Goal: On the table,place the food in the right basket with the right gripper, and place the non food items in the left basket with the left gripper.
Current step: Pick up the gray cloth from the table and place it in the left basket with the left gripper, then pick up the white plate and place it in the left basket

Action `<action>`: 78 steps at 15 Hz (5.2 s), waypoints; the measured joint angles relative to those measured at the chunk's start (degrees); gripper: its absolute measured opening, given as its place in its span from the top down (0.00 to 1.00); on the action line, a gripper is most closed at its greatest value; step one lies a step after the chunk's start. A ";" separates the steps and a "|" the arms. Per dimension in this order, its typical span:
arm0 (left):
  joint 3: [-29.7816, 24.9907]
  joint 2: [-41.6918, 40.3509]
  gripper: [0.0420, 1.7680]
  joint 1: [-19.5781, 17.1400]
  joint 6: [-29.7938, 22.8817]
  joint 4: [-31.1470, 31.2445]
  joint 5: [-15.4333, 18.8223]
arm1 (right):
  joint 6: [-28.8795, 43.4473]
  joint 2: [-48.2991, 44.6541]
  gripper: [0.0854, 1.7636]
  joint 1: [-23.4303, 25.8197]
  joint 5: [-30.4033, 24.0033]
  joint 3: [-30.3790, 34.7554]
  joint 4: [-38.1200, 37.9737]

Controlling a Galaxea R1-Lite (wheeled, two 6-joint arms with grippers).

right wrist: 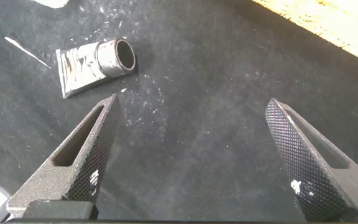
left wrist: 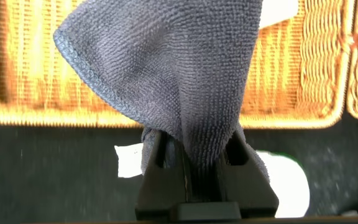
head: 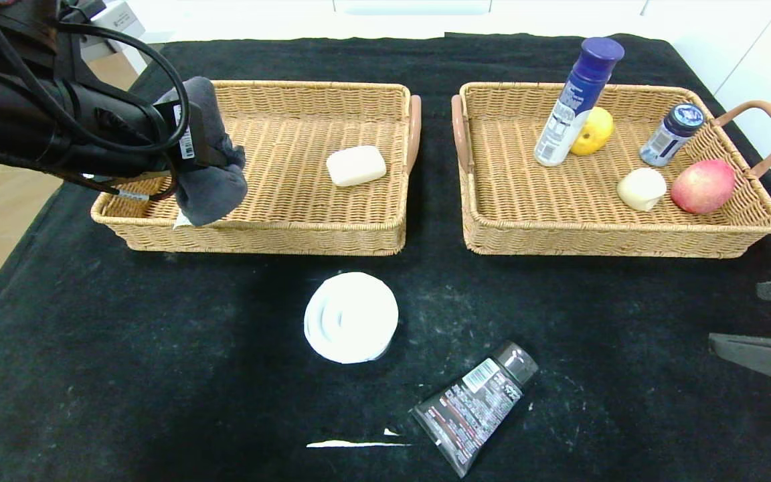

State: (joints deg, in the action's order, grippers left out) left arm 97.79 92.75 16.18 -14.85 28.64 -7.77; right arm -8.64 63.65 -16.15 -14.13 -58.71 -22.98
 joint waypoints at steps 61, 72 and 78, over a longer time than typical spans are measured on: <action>-6.36 -3.50 0.03 6.47 8.66 10.95 5.10 | 0.02 1.32 0.03 -0.60 0.41 0.61 0.16; -5.73 3.39 0.03 12.29 6.12 17.69 2.39 | 0.02 1.40 0.03 -0.62 0.29 0.78 0.18; -4.49 7.64 0.03 13.90 4.55 17.66 1.95 | 0.02 1.43 0.03 -0.62 0.27 0.78 0.18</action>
State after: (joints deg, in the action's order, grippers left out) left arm 93.31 100.39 30.07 -10.30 46.30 -5.81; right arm -8.62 65.07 -16.77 -13.86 -57.93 -22.80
